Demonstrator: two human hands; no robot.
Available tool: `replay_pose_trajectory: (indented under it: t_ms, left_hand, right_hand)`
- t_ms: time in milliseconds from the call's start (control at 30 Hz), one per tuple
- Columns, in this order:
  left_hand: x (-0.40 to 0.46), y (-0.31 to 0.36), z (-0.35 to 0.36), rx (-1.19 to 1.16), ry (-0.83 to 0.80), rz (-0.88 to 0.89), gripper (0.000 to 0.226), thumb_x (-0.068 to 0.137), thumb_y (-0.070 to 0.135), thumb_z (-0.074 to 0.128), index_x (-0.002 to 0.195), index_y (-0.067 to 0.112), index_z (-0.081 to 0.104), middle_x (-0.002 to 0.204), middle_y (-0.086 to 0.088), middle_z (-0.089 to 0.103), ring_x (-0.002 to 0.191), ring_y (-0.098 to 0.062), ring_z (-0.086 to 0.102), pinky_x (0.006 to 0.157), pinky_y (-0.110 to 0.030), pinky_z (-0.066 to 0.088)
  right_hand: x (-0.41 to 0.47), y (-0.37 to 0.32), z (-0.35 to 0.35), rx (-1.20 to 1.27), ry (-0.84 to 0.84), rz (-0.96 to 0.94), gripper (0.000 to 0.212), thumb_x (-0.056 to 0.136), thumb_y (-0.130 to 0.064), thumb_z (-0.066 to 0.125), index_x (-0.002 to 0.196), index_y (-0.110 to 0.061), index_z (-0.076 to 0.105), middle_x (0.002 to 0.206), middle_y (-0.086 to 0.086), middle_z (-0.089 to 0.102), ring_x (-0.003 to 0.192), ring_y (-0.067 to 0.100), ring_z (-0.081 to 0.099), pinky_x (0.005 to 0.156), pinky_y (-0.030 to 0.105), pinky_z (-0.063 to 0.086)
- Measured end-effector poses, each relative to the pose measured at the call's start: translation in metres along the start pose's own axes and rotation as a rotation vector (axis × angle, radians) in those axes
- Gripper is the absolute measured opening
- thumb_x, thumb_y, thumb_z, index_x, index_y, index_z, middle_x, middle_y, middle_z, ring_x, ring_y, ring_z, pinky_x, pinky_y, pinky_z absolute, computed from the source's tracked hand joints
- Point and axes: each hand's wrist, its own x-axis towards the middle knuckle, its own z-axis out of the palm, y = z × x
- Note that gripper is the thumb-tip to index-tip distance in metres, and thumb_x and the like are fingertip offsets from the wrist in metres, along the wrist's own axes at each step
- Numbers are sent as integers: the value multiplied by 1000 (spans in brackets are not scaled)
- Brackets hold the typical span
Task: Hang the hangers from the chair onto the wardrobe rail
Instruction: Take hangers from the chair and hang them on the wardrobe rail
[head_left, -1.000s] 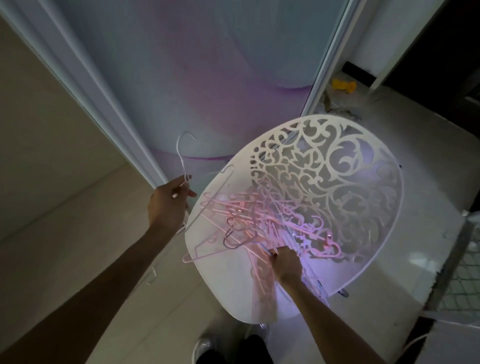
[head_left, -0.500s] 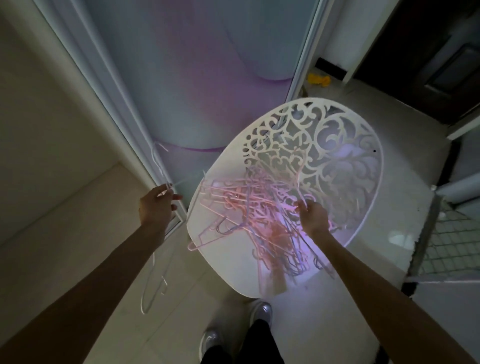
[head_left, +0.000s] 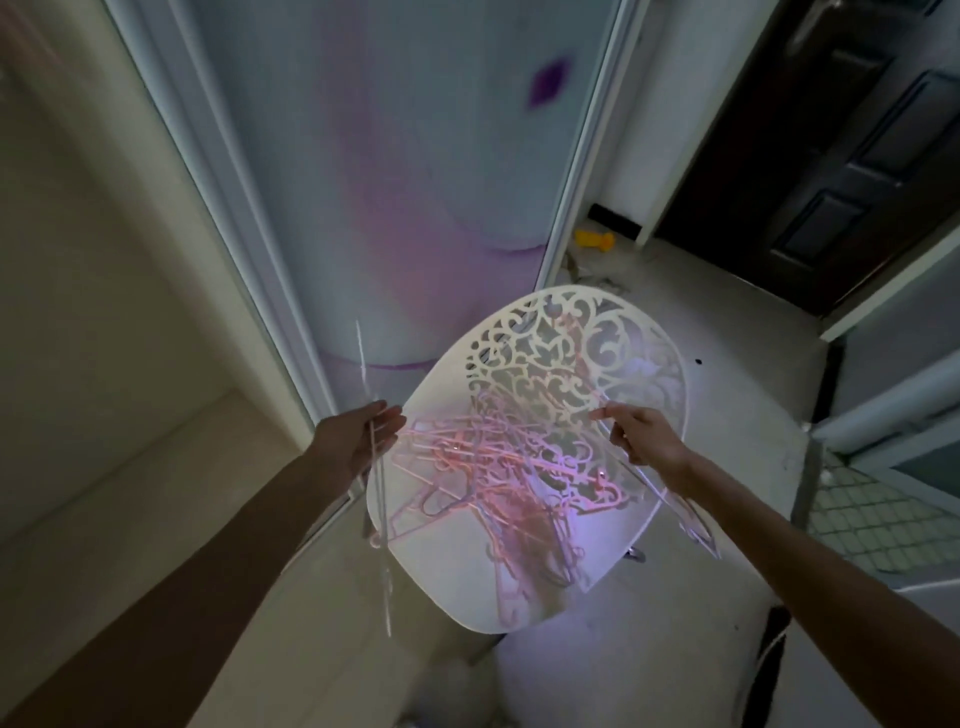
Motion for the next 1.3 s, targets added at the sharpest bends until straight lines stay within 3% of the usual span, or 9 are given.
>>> replay_pose_trajectory:
  t_ms: [133,300,367,467,533,700,833,1100,1300]
  left_hand:
    - [-35,-4,10,-45,-97,-10,17,96,4,43,83,9,53,69,-6,72,54,-13,71,48,-20,56]
    - [-103,-7,10,64,-54,29,11,94,4,48,87,6,57,77,-6,71,55,-13,71,52,-23,58]
    - [-124,-7,8,115,-53,28,11,94,7,49,87,7,58,70,-4,72,60,-14,70,62,-28,57]
    - [-170,-1,-4,58,-7,102,13,94,10,49,84,10,57,85,-7,65,77,-20,64,75,-32,49]
    - [-200,6,-20,-20,5,180,15,94,12,49,81,13,55,86,-6,63,73,-19,67,73,-31,49]
    - [-260,29,-73,-145,137,351,10,91,5,52,86,5,61,66,-4,68,53,-12,69,49,-23,56]
    - [-295,43,-118,-177,167,406,11,88,7,55,83,8,64,75,-4,70,61,-13,70,58,-25,59]
    - [-343,97,-211,-99,280,433,11,86,2,59,77,6,64,55,2,70,48,-5,67,49,-16,55]
    - [-348,152,-272,-44,346,423,12,87,2,59,75,5,61,46,1,66,40,-5,64,40,-17,52]
  right_hand:
    - [-39,-35,11,88,-272,-31,33,103,-15,29,109,-2,58,54,1,34,33,0,26,35,11,22]
    - [-94,-86,40,145,-536,-97,29,102,-15,29,91,-9,55,44,-8,40,33,0,28,35,11,24]
    - [-112,-100,58,191,-613,-124,30,102,-16,31,85,-12,55,42,-9,44,33,1,29,35,12,25]
    - [-151,-128,88,151,-741,-197,29,102,-19,31,89,-13,56,47,-6,51,34,4,31,39,15,25]
    - [-177,-147,109,80,-826,-246,29,102,-19,31,95,-12,58,50,-5,56,36,5,36,44,18,28]
    - [-227,-191,155,1,-1003,-303,26,100,-21,37,99,-12,61,62,0,62,45,8,47,47,17,38]
    - [-262,-219,183,-128,-1017,-419,27,98,-23,39,91,-19,66,69,7,61,50,10,50,51,17,41]
    - [-300,-271,275,-184,-905,-565,27,100,-23,37,101,-18,63,72,2,67,52,9,55,52,17,45]
    - [-306,-308,327,-81,-753,-522,29,99,-14,38,81,-14,61,70,2,59,55,12,53,49,17,43]
